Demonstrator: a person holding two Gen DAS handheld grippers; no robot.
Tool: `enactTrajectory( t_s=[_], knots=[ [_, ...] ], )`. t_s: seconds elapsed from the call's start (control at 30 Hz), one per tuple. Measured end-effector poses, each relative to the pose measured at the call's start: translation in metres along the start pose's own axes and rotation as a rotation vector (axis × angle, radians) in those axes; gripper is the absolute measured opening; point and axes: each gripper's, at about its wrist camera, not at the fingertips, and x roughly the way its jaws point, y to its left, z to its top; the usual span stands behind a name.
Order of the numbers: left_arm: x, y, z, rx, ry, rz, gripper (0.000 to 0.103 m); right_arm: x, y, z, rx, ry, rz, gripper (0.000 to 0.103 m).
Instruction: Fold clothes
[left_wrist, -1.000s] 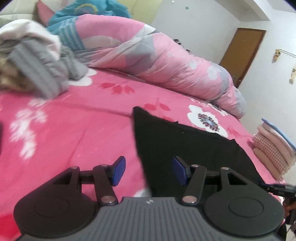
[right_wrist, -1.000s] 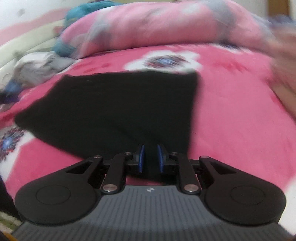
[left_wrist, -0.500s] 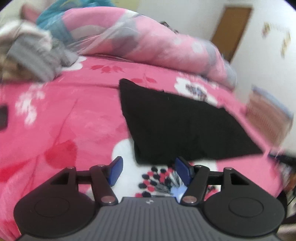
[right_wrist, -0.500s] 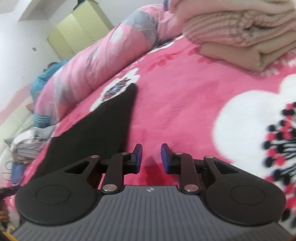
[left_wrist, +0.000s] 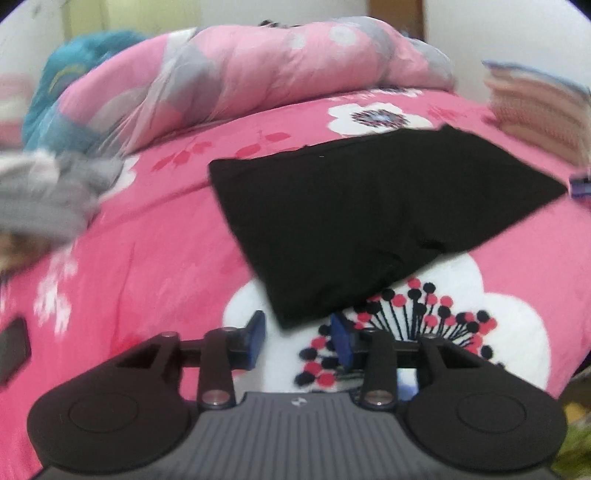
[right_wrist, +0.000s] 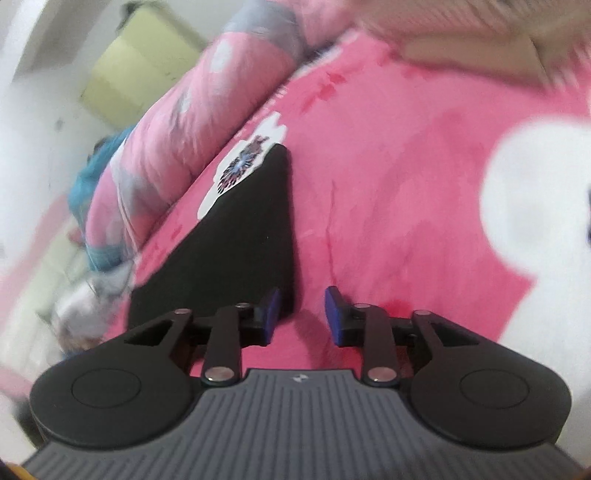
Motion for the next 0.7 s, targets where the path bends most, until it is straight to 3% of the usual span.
enactTrajectory(
  t_s=[0.13,0.2,0.4,0.57,0.63,0.7],
  knots=[
    [0.000,0.038,-0.012,-0.385,0.008,-0.229,0.052,0.000,-0.001,-0.005,0.149,0.052,0.042,0.044],
    [0.010,0.046,-0.016,-0.486,0.014,-0.280,0.053,0.007,0.008,-0.007,0.140,0.080,0.032,0.046],
    [0.035,0.053,-0.008,-0.630,-0.007,-0.294,0.049,0.029,0.023,-0.002,0.168,0.077,-0.005,0.050],
    [0.045,0.060,-0.016,-0.746,-0.026,-0.266,0.021,0.030,0.019,-0.007,0.244,-0.031,-0.029,0.046],
    [0.047,0.063,-0.019,-0.776,-0.030,-0.261,0.012,0.029,0.017,-0.012,0.260,-0.072,-0.031,0.042],
    [0.048,0.066,-0.022,-0.802,-0.034,-0.257,0.007,0.030,0.015,-0.016,0.263,-0.103,-0.044,0.026]
  ],
)
